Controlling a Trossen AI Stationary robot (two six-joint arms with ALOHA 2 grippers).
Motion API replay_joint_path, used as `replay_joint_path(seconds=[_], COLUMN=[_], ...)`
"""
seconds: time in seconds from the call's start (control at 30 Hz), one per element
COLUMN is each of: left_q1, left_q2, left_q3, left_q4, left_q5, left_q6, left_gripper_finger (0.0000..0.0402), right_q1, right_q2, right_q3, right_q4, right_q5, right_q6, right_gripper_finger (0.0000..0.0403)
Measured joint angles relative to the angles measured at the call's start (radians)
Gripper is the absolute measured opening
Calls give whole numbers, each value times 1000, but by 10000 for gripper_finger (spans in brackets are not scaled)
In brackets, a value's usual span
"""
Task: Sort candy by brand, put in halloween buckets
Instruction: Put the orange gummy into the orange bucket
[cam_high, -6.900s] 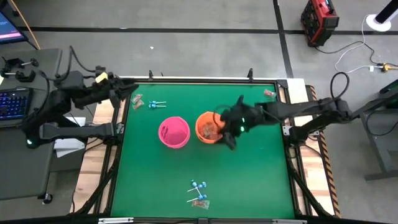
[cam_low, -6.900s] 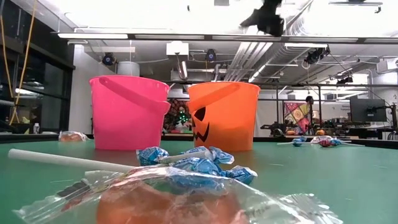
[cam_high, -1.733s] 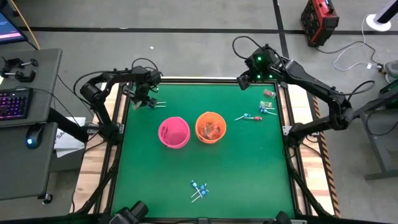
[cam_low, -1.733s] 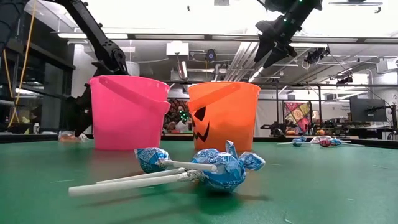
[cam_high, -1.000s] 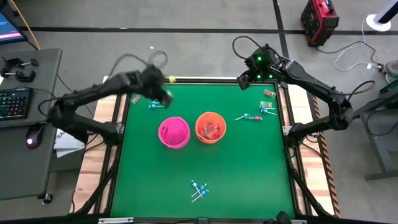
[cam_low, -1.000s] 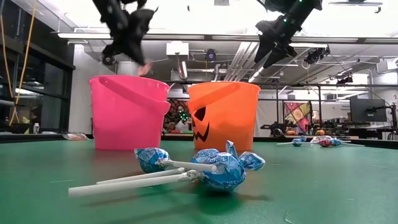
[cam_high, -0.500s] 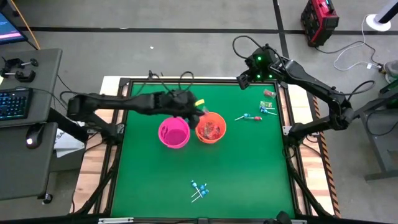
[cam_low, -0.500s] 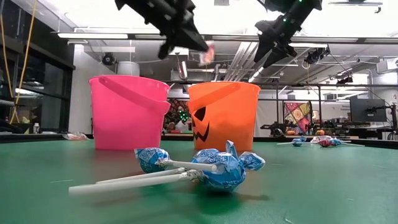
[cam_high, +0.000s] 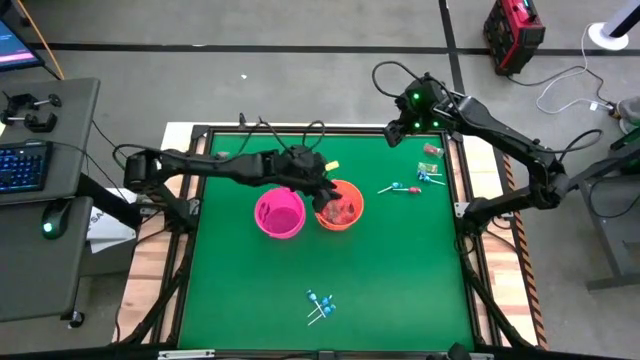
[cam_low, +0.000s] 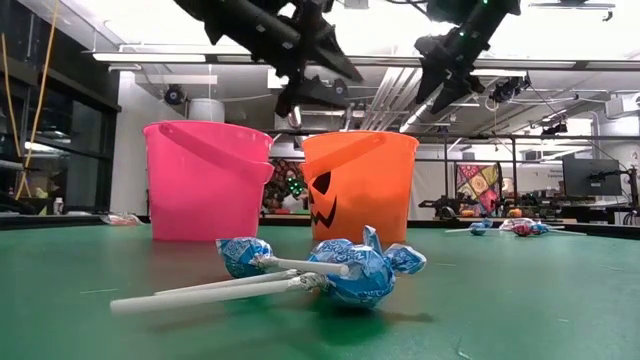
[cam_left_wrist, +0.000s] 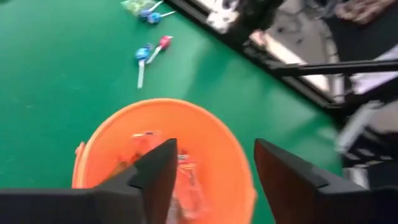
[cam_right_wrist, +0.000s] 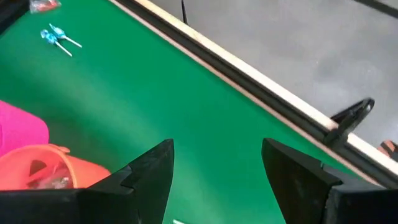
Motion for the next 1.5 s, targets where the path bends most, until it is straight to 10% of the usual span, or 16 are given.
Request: replay_joint_path(seconds=[0.5,1.1,1.5], left_q1=[275,192,187], left_q2=[-471,-599,-673], left_q3=[0,-42,-42], left_q4=[-116,-238,-237], left_q5=[-92,-125,-133], left_q6=[120,106,65], left_gripper_finger=[239,239,239], right_q1=[-335,-416,-401], right_q2=[330,599,641], right_q3=[0,0,0], right_q4=[-149,-226,-239], right_q5=[142,238,303], right_q6=[177,150,177], right_gripper_finger=[236,232,115])
